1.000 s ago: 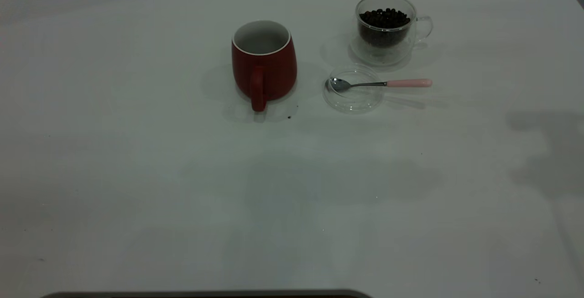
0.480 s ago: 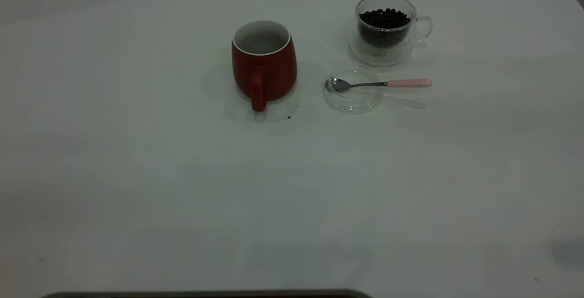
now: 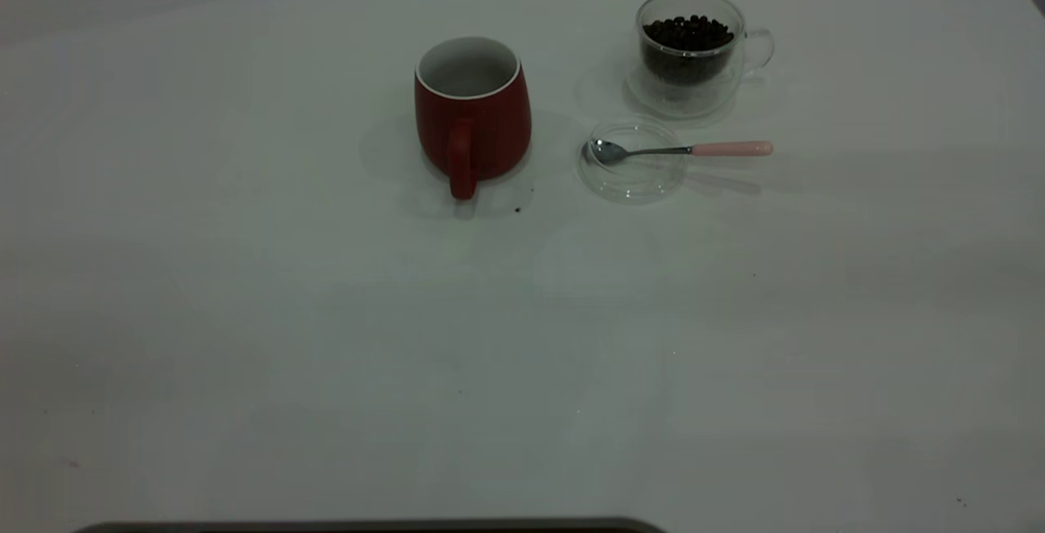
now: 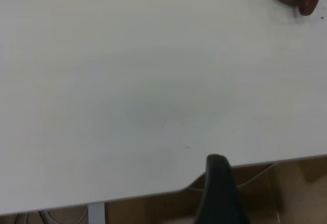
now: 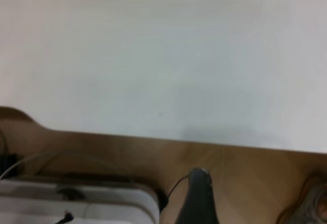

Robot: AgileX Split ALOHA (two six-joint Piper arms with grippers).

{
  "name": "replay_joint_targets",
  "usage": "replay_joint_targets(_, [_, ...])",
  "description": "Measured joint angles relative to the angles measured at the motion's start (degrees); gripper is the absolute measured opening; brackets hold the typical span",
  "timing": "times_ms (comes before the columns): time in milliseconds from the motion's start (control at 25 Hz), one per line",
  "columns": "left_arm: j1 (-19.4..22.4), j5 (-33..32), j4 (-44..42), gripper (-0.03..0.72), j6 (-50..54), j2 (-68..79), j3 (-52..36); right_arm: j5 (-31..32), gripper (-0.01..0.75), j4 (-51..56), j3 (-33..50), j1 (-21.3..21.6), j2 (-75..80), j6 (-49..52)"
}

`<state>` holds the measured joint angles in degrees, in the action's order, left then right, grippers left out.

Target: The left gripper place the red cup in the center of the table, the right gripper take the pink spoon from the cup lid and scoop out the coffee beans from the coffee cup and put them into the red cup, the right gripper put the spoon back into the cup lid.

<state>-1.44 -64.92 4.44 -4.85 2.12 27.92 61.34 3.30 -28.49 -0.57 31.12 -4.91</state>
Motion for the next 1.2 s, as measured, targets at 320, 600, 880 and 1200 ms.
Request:
replay_joint_targets(320, [0.0,0.0,0.0,0.588,0.0,0.0,0.0,1.25,0.696,0.04,1.09,0.0,-11.33,-2.13])
replay_joint_targets(600, [0.0,0.0,0.0,0.588,0.0,0.0,0.0,2.39,0.657,0.09,1.58,0.0,-21.22,-2.56])
replay_joint_targets(880, [0.0,0.0,0.0,0.588,0.0,0.0,0.0,2.75,0.58,0.09,1.58,0.0,-26.53,-2.56])
replay_joint_targets(1200, [0.0,0.0,0.0,0.588,0.0,0.0,0.0,2.79,0.573,0.09,1.58,0.0,-27.48,-2.5])
